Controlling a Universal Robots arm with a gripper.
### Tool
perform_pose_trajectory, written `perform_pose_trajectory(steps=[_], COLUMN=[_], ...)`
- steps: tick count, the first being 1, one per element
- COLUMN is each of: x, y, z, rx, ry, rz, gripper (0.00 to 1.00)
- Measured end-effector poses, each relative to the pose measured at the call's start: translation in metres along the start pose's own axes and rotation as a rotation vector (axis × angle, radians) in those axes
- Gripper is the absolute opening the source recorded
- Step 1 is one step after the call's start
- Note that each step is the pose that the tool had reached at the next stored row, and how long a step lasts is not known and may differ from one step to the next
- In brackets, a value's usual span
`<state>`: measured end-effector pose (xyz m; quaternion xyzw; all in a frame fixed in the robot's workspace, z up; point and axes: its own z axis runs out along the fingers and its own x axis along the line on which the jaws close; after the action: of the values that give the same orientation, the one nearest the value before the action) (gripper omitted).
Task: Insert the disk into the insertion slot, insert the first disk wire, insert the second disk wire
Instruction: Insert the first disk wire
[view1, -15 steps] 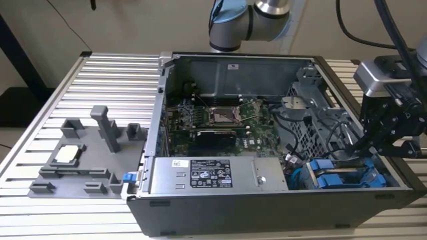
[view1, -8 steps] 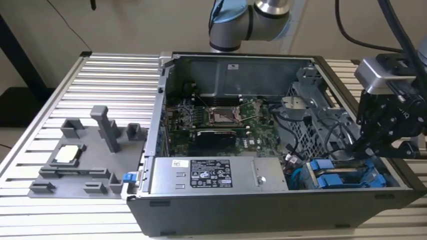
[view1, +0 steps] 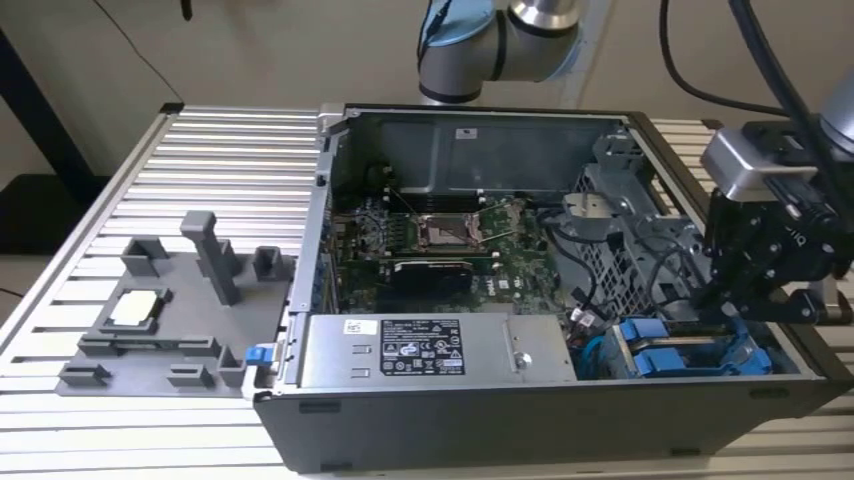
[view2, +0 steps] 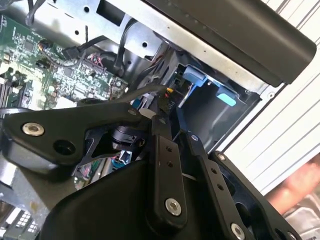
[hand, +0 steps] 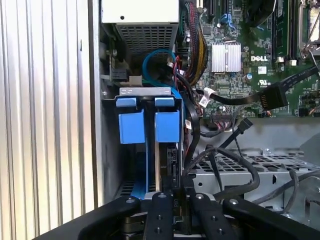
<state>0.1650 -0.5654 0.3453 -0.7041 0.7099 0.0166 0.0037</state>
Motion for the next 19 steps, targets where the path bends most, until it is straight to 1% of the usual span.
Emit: perform_pose_trajectory(steps=[2, 5, 10, 13, 15, 17, 18, 19], x=[-0.0013, -0.0014, -0.0021, -0.0027, -0.0027, -0.0026, -0.0026, -0.0026], y=[0.0, 0.0001, 0.0007, 0.0007, 0.0007, 0.0007, 0.0006, 0.0007], z=[0.0003, 0.0021, 0.0071, 0.0095, 0.0111, 0.0143, 0.016, 0.0164], rx=[-0.0004, -0.0007, -0.0002, 0.0, 0.0, 0.0002, 0.0001, 0.0001], ry=[0.0002, 0.001, 0.0049, 0.0047, 0.006, 0.0088, 0.009, 0.0091], rz=[-0.013, -0.024, -0.024, -0.022, -0.018, -0.016, -0.015, -0.015], gripper=[0.19, 0.19, 0.19, 0.19, 0.19, 0.19, 0.19, 0.19])
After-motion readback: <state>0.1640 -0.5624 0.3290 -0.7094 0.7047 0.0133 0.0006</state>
